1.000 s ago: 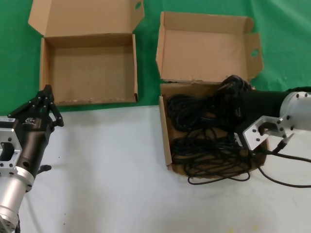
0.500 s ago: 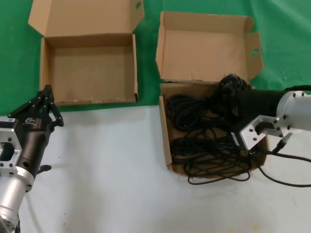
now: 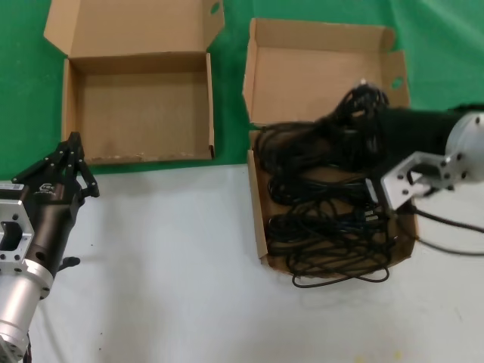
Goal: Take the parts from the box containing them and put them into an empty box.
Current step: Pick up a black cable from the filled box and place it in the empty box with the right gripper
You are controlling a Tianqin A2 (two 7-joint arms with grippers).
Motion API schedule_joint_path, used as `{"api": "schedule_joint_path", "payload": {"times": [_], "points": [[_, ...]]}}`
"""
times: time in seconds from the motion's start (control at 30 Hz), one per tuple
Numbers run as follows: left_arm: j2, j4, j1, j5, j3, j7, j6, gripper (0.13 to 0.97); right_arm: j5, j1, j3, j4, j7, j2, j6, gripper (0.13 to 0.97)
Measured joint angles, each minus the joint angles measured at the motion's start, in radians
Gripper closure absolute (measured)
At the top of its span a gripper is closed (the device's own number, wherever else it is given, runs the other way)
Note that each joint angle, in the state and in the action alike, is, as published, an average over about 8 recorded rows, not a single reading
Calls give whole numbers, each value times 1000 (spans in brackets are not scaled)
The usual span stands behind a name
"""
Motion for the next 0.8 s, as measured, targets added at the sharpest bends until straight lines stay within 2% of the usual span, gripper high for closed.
{"api": "schedule_joint_path", "payload": {"times": [0.17,0.33,0.8], "points": [[0,0,0,0,0,0,0,952,-9,39,16,47,43,-22,-17,895],[0,0,0,0,0,0,0,952,-14,98,7,39,63,-85,-16,896],[0,0,0,0,0,0,0,952,7,238,-94,-214,11,-350,74,897]]}}
